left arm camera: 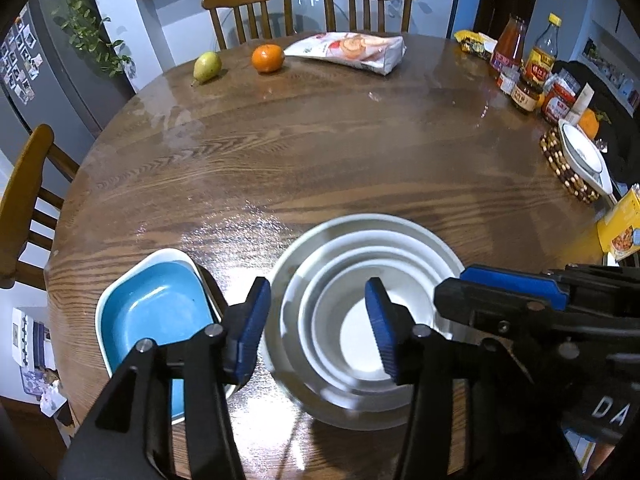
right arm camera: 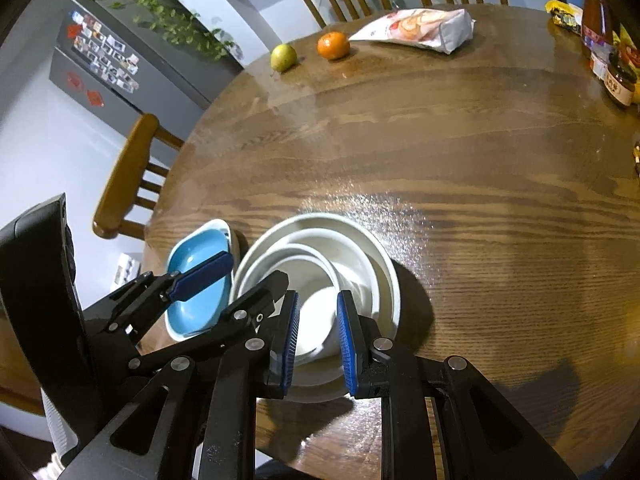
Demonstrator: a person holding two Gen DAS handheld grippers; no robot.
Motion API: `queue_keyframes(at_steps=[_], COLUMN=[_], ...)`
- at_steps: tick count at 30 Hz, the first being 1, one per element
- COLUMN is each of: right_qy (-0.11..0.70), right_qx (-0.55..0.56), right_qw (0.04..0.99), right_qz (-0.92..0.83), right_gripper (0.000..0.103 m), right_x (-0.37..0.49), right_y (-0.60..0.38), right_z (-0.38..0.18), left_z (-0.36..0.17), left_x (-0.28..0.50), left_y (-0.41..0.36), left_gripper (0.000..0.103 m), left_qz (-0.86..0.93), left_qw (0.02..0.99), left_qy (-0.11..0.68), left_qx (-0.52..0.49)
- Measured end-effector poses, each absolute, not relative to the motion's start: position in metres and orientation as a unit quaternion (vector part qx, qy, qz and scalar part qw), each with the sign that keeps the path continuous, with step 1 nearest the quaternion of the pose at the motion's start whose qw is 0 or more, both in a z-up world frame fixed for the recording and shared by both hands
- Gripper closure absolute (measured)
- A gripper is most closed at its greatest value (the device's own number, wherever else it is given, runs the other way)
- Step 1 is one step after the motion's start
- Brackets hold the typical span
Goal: Organize plates and bowls
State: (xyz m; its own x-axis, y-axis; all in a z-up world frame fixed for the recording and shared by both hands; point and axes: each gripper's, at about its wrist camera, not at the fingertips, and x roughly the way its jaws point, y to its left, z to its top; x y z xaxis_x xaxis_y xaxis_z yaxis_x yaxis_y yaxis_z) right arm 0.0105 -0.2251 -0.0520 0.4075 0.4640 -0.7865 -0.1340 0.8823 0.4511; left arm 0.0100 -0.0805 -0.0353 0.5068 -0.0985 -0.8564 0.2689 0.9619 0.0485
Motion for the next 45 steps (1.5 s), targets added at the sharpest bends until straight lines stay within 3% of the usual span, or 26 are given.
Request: queue_keyframes(at_steps=[4,6,8,12,16,20,24,35,37,39,45], right_qy=[0.503,0.499,0.495,0.493,0.497,0.498,0.499,0.528,0.53,0.531,0.519], right_qx=[0.169,0.177,0.182,0.189,0.198,0.214,0.224,0.237,0.242,0.243,0.25], right_qw=[0.827,0.828,0.83,0.83,0.827,0.825,0.823,0.802,0.799,0.797,0.801], right_qz=[0.184,0.183,0.18,0.178,0.171,0.163,0.156,0.15,0.151,0.152,0.161], right_gripper=[0.081,0.072,0.062,0.062,0.06,0.049,0.048,0.047,0.047,0.047,0.047], right_x=[0.009,0.008,0.007,0.007,0.004,0.0,-0.002,-0.003,-0.003,-0.002,-0.005], right_y=[-0.23,-0.233,-0.237,-0.243,-0.251,-0.262,-0.27,-0.282,-0.284,-0.285,-0.286], right_z=[-0.046,-0.044,-0.043,-0.043,-0.047,-0.051,-0.054,-0.079,-0.082,-0.085,-0.087], left_z=[-0.03,-0.027,-0.025,-0.022,-0.019,-0.019,-0.018,-0.023,-0.02,-0.022,-0.034], left_x=[0.01,0.01,0.009,0.008,0.008,0.012,0.013,0.023,0.025,0.028,0.037], left_y=[-0.075,-0.071,-0.068,-0.059,-0.044,-0.021,-0.005,0.011,0.008,0.007,0.003], left_gripper=[0.044,0.034,0.033,0.02,0.014,0.012,0.003,0.006,0.01,0.022,0.03], left_qz=[-0.102,-0.099,-0.097,-0.094,-0.089,-0.077,-0.066,-0.091,-0.095,-0.099,-0.108], left_qw=[0.867,0.869,0.87,0.871,0.87,0.861,0.857,0.829,0.831,0.828,0.813], left_qy=[0.48,0.479,0.478,0.478,0.484,0.502,0.51,0.547,0.545,0.549,0.569], left_qx=[0.081,0.077,0.071,0.059,0.037,-0.005,-0.034,-0.07,-0.057,-0.057,-0.054])
